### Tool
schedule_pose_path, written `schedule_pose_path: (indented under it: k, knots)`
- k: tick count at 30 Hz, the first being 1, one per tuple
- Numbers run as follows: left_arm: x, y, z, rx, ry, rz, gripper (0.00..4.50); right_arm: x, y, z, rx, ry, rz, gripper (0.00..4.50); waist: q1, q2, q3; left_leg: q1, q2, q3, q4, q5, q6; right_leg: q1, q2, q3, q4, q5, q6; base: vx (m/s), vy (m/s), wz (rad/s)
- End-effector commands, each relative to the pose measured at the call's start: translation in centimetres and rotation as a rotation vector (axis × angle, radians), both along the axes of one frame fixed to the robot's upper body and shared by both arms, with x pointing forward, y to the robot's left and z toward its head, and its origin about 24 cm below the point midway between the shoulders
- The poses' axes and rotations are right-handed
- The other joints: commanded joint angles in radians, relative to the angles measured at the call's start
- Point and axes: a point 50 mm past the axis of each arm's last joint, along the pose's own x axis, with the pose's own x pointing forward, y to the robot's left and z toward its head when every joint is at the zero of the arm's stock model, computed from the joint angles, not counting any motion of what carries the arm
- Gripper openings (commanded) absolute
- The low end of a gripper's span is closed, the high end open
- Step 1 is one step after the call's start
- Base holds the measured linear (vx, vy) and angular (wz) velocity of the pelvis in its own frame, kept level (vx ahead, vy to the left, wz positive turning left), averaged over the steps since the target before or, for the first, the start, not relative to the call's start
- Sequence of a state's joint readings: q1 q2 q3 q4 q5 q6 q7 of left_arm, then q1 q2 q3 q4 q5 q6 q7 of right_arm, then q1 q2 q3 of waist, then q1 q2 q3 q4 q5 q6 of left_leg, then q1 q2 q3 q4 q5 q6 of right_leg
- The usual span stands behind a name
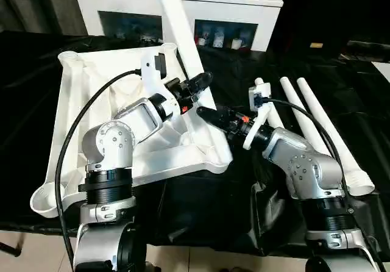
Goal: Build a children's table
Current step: Insert table leg to table base
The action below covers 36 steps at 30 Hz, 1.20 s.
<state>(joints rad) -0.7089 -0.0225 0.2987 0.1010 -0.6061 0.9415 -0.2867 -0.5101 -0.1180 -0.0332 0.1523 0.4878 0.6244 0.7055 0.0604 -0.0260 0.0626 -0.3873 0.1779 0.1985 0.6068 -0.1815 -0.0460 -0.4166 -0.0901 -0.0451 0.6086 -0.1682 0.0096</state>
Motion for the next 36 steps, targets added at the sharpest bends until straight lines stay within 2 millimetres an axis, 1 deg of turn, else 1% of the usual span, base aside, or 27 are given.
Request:
schedule_pose_path:
  k: [1, 2, 3, 6, 7, 8, 9, 12, 14, 15, 16, 17, 18, 19, 20, 21, 22, 23, 24, 27, 29, 30, 31, 32, 34, 35, 36]
  knots:
    - [-0.2, -0.3, 0.1, 0.033, -0.003, -0.014, 1.74, 0.1, 0.0, 0.7, 0.033, -0.021, -0.003, 1.97, 0.003, 0.005, -0.074, 0.020, 0.043, -0.023, -0.076, -0.171, 0.017, 0.053, -0.045, 0.033, -0.069, -0.170, -0.219, 0.000, 0.000, 0.00]
    - [-0.2, -0.2, 0.0, 0.049, -0.009, -0.014, 1.73, 0.1, 0.0, 0.9, 0.054, -0.023, 0.004, 2.11, 0.003, 0.005, -0.074, 0.021, 0.043, -0.023, -0.076, -0.176, 0.017, 0.052, -0.045, 0.033, -0.069, -0.172, -0.219, 0.000, 0.000, 0.00]
    - [-0.1, 0.0, 0.0, 0.095, -0.025, -0.012, 1.73, -0.2, 0.0, 1.4, 0.071, -0.048, 0.034, 2.13, 0.005, 0.010, -0.074, 0.021, 0.043, -0.024, -0.078, -0.179, 0.016, 0.053, -0.045, 0.033, -0.068, -0.174, -0.217, 0.000, 0.000, 0.00]
    - [0.0, 0.4, 0.1, 0.148, -0.047, -0.008, 1.72, -0.7, -0.2, 2.0, 0.073, -0.077, 0.079, 2.43, 0.004, 0.008, -0.074, 0.022, 0.044, -0.023, -0.078, -0.176, 0.013, 0.053, -0.043, 0.033, -0.067, -0.161, -0.208, 0.000, 0.000, 0.00]
    - [0.1, 0.6, 0.3, 0.164, -0.056, -0.015, 1.72, -1.2, -0.5, 2.3, 0.067, -0.095, 0.112, 2.53, 0.006, 0.016, -0.074, 0.022, 0.043, -0.025, -0.078, -0.171, 0.012, 0.055, -0.043, 0.033, -0.065, -0.148, -0.208, 0.000, 0.000, 0.00]
    - [0.2, 0.8, 0.4, 0.173, -0.061, -0.021, 1.70, -1.5, -0.7, 2.5, 0.061, -0.107, 0.134, 2.58, 0.005, 0.012, -0.075, 0.022, 0.043, -0.025, -0.078, -0.175, 0.015, 0.056, -0.041, 0.033, -0.064, -0.140, -0.202, 0.000, 0.000, 0.00]
    - [0.3, 1.0, 0.6, 0.213, -0.082, -0.037, 1.70, -1.9, -1.2, 2.8, 0.030, -0.131, 0.162, 2.63, 0.007, 0.017, -0.075, 0.022, 0.043, -0.026, -0.077, -0.173, 0.014, 0.056, -0.042, 0.032, -0.064, -0.137, -0.205, 0.000, 0.000, 0.00]
    - [0.6, 2.0, 0.8, 0.345, -0.135, -0.061, 1.69, -2.5, -3.0, 3.1, -0.106, -0.195, 0.175, 3.02, 0.016, 0.016, -0.075, 0.026, 0.043, -0.026, -0.077, -0.167, 0.012, 0.055, -0.041, 0.033, -0.064, -0.137, -0.190, 0.000, 0.000, 0.00]
    - [0.8, 2.7, 0.9, 0.457, -0.172, -0.074, 1.69, -2.4, -4.1, 3.4, -0.190, -0.245, 0.150, 3.08, 0.018, 0.015, -0.074, 0.026, 0.042, -0.025, -0.078, -0.173, 0.001, 0.053, -0.041, 0.033, -0.065, -0.152, -0.191, 0.000, 0.000, 0.00]
    - [0.9, 3.3, 0.9, 0.556, -0.206, -0.085, 1.68, -2.3, -4.7, 3.8, -0.244, -0.293, 0.127, 3.12, 0.021, 0.021, -0.074, 0.026, 0.042, -0.027, -0.078, -0.194, -0.008, 0.051, -0.043, 0.034, -0.067, -0.185, -0.181, 0.000, 0.000, 0.00]
    - [0.9, 3.8, 1.0, 0.676, -0.254, -0.106, 1.68, -2.0, -5.0, 4.6, -0.303, -0.362, 0.094, 3.12, 0.020, 0.019, -0.073, 0.027, 0.042, -0.027, -0.079, -0.206, -0.011, 0.049, -0.043, 0.033, -0.070, -0.203, -0.174, 0.000, 0.000, 0.00]
    - [0.9, 3.8, 1.0, 0.676, -0.254, -0.106, 1.68, -2.0, -5.0, 4.6, -0.303, -0.362, 0.094, 3.12, 0.018, 0.017, -0.073, 0.027, 0.041, -0.025, -0.078, -0.214, -0.018, 0.049, -0.044, 0.035, -0.069, -0.225, -0.165, 0.000, 0.000, 0.00]
    - [1.0, 4.1, 1.0, 0.746, -0.277, -0.118, 1.68, -1.9, -5.0, 5.2, -0.321, -0.410, 0.077, 3.12, 0.017, 0.019, -0.072, 0.028, 0.042, -0.024, -0.078, -0.213, -0.022, 0.048, -0.046, 0.036, -0.067, -0.221, -0.173, 0.000, 0.000, 0.00]
    - [1.1, 4.7, 1.1, 0.892, -0.319, -0.139, 1.68, -1.5, -4.9, 6.3, -0.405, -0.525, 0.040, 3.12, 0.018, 0.024, -0.072, 0.030, 0.043, -0.026, -0.078, -0.216, -0.025, 0.046, -0.046, 0.035, -0.068, -0.219, -0.182, 0.000, 0.000, 0.00]
    - [1.2, 5.0, 1.3, 0.989, -0.348, -0.159, 1.68, -1.2, -4.6, 7.2, -0.491, -0.630, 0.007, 3.12, 0.019, 0.021, -0.072, 0.027, 0.045, -0.030, -0.079, -0.218, -0.034, 0.044, -0.048, 0.033, -0.066, -0.240, -0.170, 0.000, 0.000, 0.00]
    - [1.2, 5.1, 1.3, 1.038, -0.365, -0.176, 1.68, -1.0, -4.5, 7.6, -0.542, -0.690, -0.009, 3.12, 0.013, 0.020, -0.072, 0.028, 0.042, -0.025, -0.076, -0.219, -0.036, 0.044, -0.044, 0.035, -0.064, -0.240, -0.169, 0.000, 0.000, 0.00]
    - [1.1, 5.2, 1.6, 1.101, -0.390, -0.207, 1.67, -0.6, -4.2, 8.2, -0.641, -0.797, -0.028, 3.12, 0.015, 0.024, -0.072, 0.028, 0.043, -0.028, -0.077, -0.216, -0.041, 0.045, -0.048, 0.035, -0.062, -0.246, -0.170, 0.000, 0.000, 0.00]
    - [1.1, 5.1, 1.7, 1.123, -0.399, -0.223, 1.67, -0.4, -4.0, 8.4, -0.688, -0.847, -0.033, 3.12, 0.010, 0.024, -0.070, 0.030, 0.041, -0.023, -0.075, -0.217, -0.048, 0.042, -0.046, 0.037, -0.064, -0.250, -0.172, 0.000, 0.000, 0.00]
    - [1.0, 5.1, 1.8, 1.189, -0.429, -0.256, 1.67, -0.2, -3.7, 8.7, -0.792, -0.949, -0.036, 3.12, 0.012, 0.023, -0.068, 0.029, 0.043, -0.026, -0.075, -0.216, -0.053, 0.040, -0.049, 0.036, -0.064, -0.252, -0.179, 0.000, 0.000, 0.00]
    - [1.0, 5.0, 2.0, 1.330, -0.487, -0.311, 1.67, 0.5, -2.9, 8.9, -0.989, -1.137, -0.029, 3.12, 0.005, 0.021, -0.071, 0.026, 0.039, -0.022, -0.071, -0.191, -0.045, 0.046, -0.044, 0.037, -0.055, -0.194, -0.199, 0.000, 0.000, 0.00]
    - [1.0, 5.0, 2.0, 1.351, -0.496, -0.322, 1.66, 0.7, -2.7, 8.9, -1.005, -1.152, -0.024, 3.12, 0.005, 0.025, -0.074, 0.025, 0.039, -0.021, -0.068, -0.171, -0.029, 0.051, -0.043, 0.039, -0.047, -0.129, -0.222, 0.000, 0.000, 0.00]
    - [1.1, 4.9, 2.1, 1.378, -0.511, -0.313, 1.66, 1.1, -2.5, 8.4, -1.085, -1.188, -0.013, 3.12, 0.005, 0.025, -0.075, 0.025, 0.040, -0.021, -0.067, -0.166, -0.024, 0.052, -0.042, 0.038, -0.045, -0.108, -0.230, 0.000, 0.000, 0.00]
    - [1.4, 4.9, 2.2, 1.421, -0.529, -0.307, 1.66, 2.0, -2.7, 6.9, -1.223, -1.185, 0.050, 3.12, 0.000, 0.022, -0.078, 0.023, 0.038, -0.022, -0.064, -0.141, -0.020, 0.053, -0.039, 0.034, -0.038, -0.069, -0.251, 0.000, 0.000, 0.00]
    - [1.4, 5.0, 2.3, 1.431, -0.534, -0.302, 1.66, 2.2, -2.8, 6.7, -1.248, -1.192, 0.059, 3.12, -0.004, 0.023, -0.077, 0.023, 0.036, -0.020, -0.063, -0.144, -0.016, 0.052, -0.037, 0.034, -0.040, -0.068, -0.258, 0.000, 0.000, 0.00]
    - [1.5, 5.0, 2.5, 1.458, -0.547, -0.291, 1.66, 2.6, -3.0, 6.1, -1.302, -1.203, 0.079, 3.41, -0.003, 0.022, -0.076, 0.022, 0.038, -0.019, -0.061, -0.157, -0.011, 0.056, -0.043, 0.038, -0.042, -0.072, -0.267, 0.000, 0.000, 0.00]
    - [1.6, 5.1, 2.7, 1.489, -0.561, -0.278, 1.66, 3.2, -3.2, 5.7, -1.331, -1.165, 0.089, 3.48, -0.005, 0.017, -0.077, 0.021, 0.037, -0.018, -0.059, -0.160, -0.001, 0.060, -0.043, 0.039, -0.041, -0.076, -0.268, 0.000, 0.000, 0.00]
    - [1.6, 5.1, 2.8, 1.495, -0.563, -0.276, 1.66, 3.3, -3.3, 5.7, -1.336, -1.156, 0.085, 3.51, -0.006, 0.018, -0.077, 0.020, 0.037, -0.020, -0.060, -0.157, 0.003, 0.060, -0.041, 0.038, -0.040, -0.075, -0.270, 0.000, 0.000, 0.00]
